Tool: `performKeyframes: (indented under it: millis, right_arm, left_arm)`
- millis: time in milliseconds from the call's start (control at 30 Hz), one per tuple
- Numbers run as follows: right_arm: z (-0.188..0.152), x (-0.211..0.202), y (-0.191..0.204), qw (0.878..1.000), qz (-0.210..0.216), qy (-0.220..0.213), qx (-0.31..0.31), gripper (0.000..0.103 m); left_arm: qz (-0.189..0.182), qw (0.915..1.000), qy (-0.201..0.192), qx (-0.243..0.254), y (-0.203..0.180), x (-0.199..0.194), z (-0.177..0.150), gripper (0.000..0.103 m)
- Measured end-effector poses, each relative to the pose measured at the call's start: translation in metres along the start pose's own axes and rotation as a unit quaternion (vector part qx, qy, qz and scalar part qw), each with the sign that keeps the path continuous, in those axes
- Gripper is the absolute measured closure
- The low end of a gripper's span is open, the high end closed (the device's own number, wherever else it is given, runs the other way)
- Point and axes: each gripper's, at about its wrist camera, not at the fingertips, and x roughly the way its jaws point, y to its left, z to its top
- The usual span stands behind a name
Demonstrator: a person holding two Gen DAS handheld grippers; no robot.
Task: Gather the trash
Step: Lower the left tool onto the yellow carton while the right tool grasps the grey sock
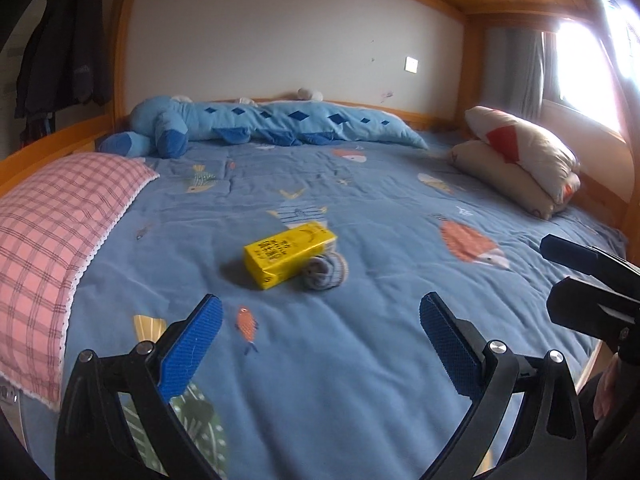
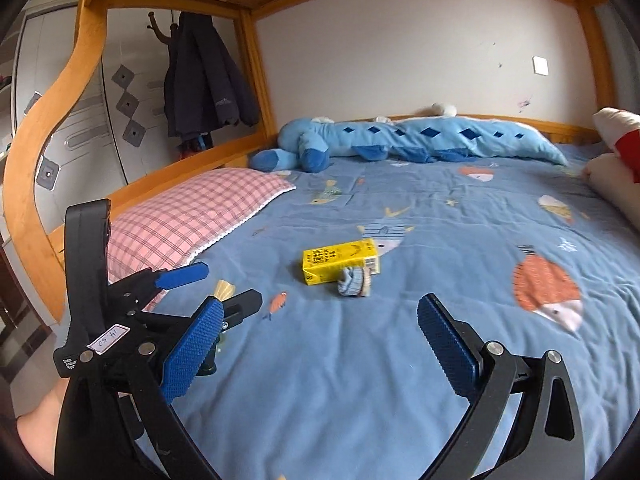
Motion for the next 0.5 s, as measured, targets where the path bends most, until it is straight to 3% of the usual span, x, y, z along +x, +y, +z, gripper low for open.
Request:
performKeyframes:
  millis: [500]
  right_arm:
    - [0.014,0.127,-0.031,0.996,0.004,0.081,0.046,0.010]
  left_arm:
    - [-0.019,0.9992,0.035,0.010,0.076,0.099,0.010,0.004]
